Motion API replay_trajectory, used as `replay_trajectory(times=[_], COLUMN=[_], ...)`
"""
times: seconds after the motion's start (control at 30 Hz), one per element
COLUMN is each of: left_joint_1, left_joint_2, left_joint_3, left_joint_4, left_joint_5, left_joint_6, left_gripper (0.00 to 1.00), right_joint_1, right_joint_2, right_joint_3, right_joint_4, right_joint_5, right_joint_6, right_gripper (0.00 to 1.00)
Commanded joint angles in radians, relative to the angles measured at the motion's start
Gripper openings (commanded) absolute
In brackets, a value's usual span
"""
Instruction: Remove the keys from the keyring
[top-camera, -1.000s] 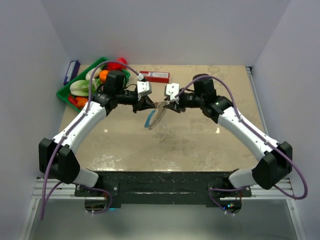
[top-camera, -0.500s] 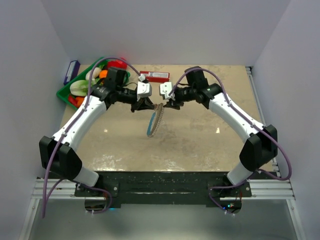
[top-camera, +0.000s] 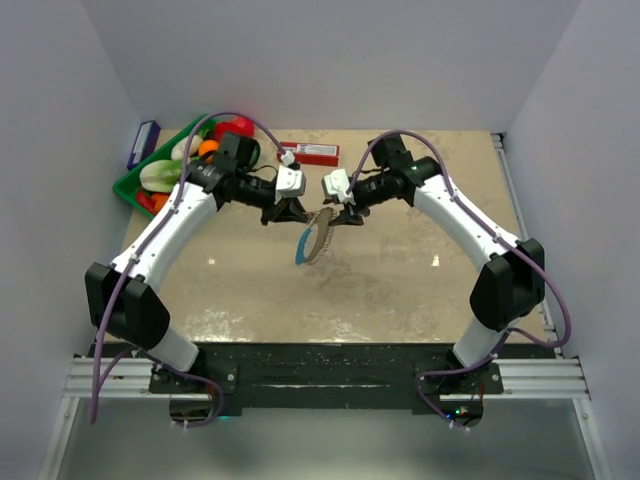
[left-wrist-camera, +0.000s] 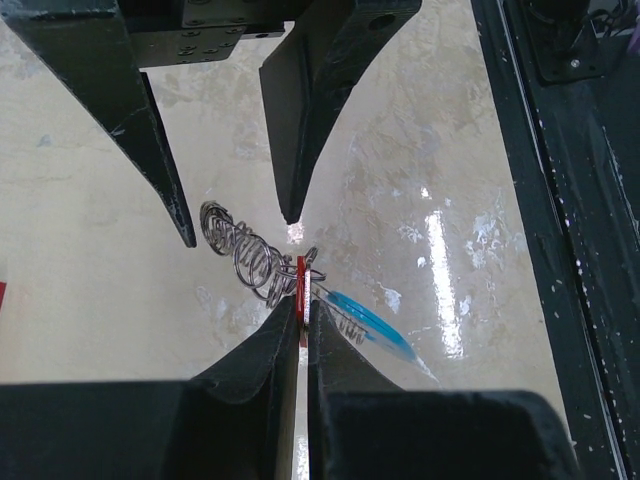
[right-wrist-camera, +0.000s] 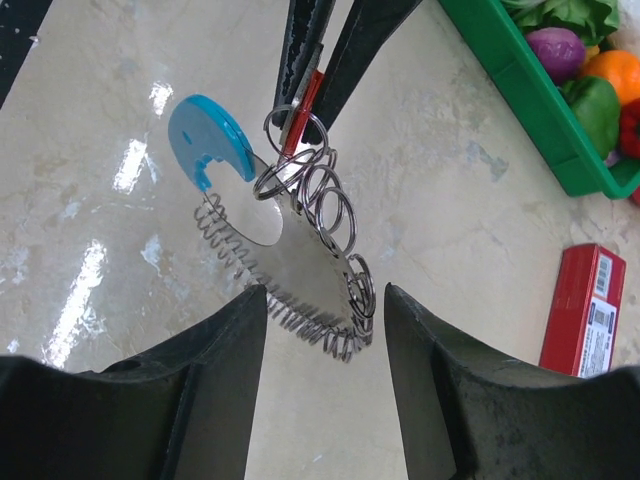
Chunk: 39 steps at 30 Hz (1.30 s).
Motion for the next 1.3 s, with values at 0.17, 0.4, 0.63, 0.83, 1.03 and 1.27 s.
replay_trajectory(times=[0.17,0.4,0.63,0.83,1.03,1.27], left_joint_1=[0.000,0.000,0.000,0.000,0.000,-0.001], left_joint_2=[0.062,0.064,0.066,0.066,0.040,-0.017], left_joint_3=[0.131,0.164,0.171,0.164,0.124,0.055], left_joint_4=[-0.095,-0.111,-0.103,-0.094,-0.019,0.150], left_joint_5=[0.008,0.000,-0.004,-0.032,-0.095,-0.161], left_joint_6=[0.090,0.095,0.084,0.085,0.049,-0.046], left_gripper=[0.00,0.00,0.00,0.00,0.00,0.00], right_joint_1=[0.000,0.000,0.000,0.000,-0.003,0.000], right_joint_2=[-0.002,0.023,0.049,0.002,-0.067,-0.101], right_joint_3=[-0.004,-0.066,-0.063,-0.100,-0.129,-0.103], right_joint_4=[0.053,0.029,0.022,0.045,0.019,0.020], right_joint_5=[-0.067,-0.147,-0.175,-0.132,-0.092,0.046], right_joint_6=[0.038,0.021,0.051,0.103,0.100,0.188], right_gripper=[0.38,0.36,0.10,0.00,0.00,0.00])
